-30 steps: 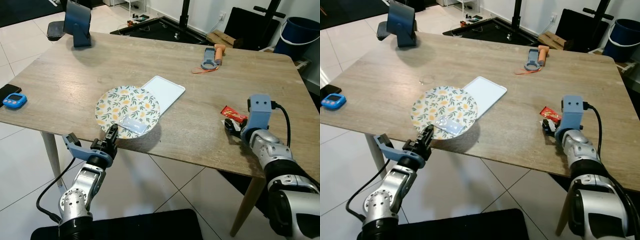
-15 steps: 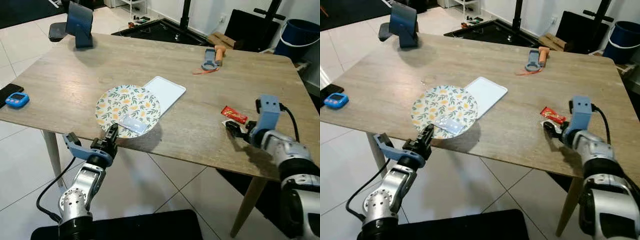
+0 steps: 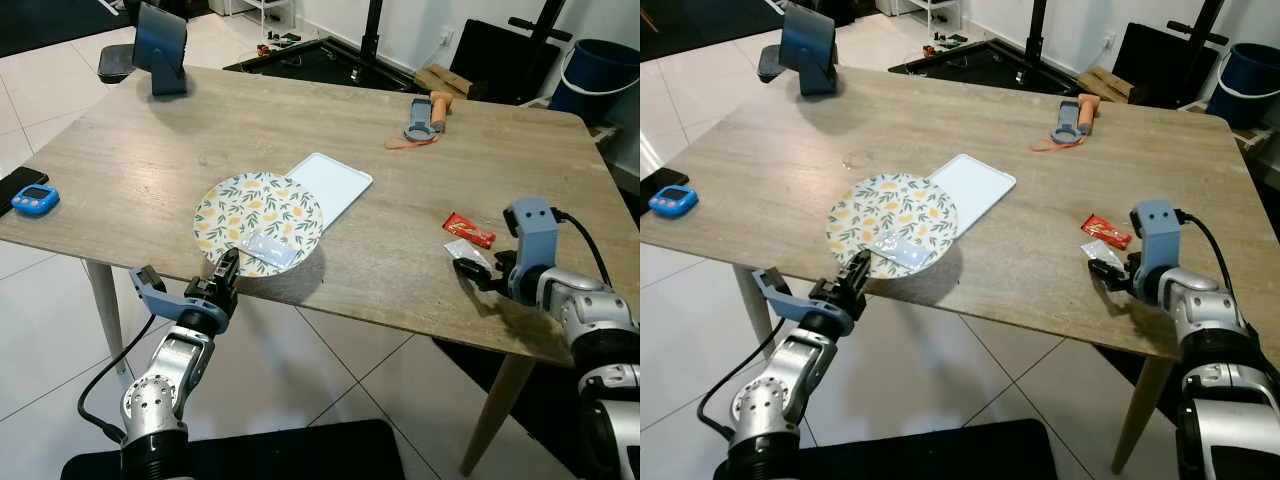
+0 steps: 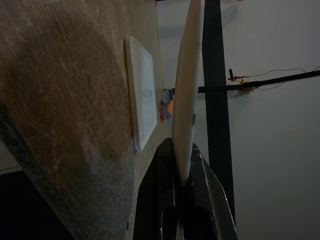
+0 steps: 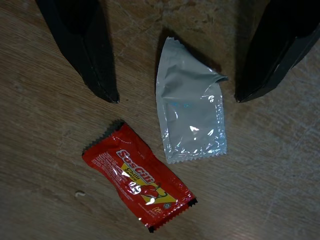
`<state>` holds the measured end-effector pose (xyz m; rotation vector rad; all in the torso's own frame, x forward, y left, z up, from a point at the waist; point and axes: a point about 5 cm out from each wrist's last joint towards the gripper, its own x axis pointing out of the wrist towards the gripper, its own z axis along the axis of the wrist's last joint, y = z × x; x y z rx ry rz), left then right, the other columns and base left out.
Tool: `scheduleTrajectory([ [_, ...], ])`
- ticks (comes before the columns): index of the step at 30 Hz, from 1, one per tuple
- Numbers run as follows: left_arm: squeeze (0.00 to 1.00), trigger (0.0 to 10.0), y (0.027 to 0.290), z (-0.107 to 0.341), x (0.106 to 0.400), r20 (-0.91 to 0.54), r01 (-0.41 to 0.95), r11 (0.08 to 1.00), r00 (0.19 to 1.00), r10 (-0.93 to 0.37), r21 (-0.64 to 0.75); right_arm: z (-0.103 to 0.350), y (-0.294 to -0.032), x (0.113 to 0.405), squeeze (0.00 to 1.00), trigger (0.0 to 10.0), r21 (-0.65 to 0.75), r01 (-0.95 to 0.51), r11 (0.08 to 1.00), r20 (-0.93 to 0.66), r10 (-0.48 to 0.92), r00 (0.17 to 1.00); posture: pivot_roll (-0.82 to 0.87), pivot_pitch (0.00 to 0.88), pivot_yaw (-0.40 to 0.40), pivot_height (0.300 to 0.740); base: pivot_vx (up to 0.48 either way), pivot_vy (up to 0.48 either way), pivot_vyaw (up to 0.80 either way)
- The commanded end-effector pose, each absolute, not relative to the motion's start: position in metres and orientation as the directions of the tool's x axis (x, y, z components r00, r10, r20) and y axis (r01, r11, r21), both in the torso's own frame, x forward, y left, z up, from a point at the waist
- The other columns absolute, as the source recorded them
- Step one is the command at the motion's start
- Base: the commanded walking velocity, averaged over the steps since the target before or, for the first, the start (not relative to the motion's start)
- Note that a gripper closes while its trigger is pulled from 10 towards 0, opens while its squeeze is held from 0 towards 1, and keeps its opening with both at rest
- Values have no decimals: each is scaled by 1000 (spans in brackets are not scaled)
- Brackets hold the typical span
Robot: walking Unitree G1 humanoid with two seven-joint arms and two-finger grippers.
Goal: Restocking fridge
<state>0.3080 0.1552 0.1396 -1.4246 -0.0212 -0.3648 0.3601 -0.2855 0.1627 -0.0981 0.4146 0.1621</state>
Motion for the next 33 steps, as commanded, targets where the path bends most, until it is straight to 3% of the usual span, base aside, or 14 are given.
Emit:
scheduleTrajectory([
  [1,0,10000,153,141,308,255,280,79,938,-233,-957,127,-286,347,0,10000,-80,-182,980,-548,109,829,-24,163,24,740,0,0,0],
  [3,0,10000,153,141,309,256,281,79,938,-234,-956,125,-284,346,0,10000,-78,-195,978,-555,120,823,-22,164,24,740,0,0,0],
  [4,0,10000,153,142,309,257,282,78,937,-235,-956,123,-284,345,0,3647,-97,-203,974,-563,114,818,-23,161,24,740,0,0,0],
  [5,0,10000,153,142,309,259,284,76,937,-235,-956,122,-284,345,0,0,-114,-211,971,-571,110,814,-23,161,24,740,0,0,0],
  [18,0,10000,149,142,310,266,290,67,932,-245,-955,128,-287,347,0,0,-117,-180,977,-538,90,838,-29,153,22,740,0,0,0],
  [21,0,10000,148,142,311,268,291,64,931,-247,-954,135,-287,350,0,431,-107,-167,980,-501,92,860,-32,150,22,740,0,0,0],
  [22,0,10000,147,142,311,269,292,64,931,-248,-954,138,-287,351,0,2863,-95,-163,982,-480,98,872,-33,148,22,740,0,0,0],
  [27,0,10000,147,143,312,272,295,61,929,-249,-954,149,-285,356,0,2824,-55,-153,987,-412,117,903,-33,147,21,740,0,0,0],
  [28,0,10000,146,143,312,272,295,59,929,-251,-954,160,-279,359,0,10000,-5,-197,980,-341,184,922,-34,146,22,740,0,0,0],
  [33,0,10000,143,143,313,276,297,47,927,-255,-954,196,-256,363,0,10000,72,-361,930,-121,367,922,-38,147,23,740,0,0,0],
])
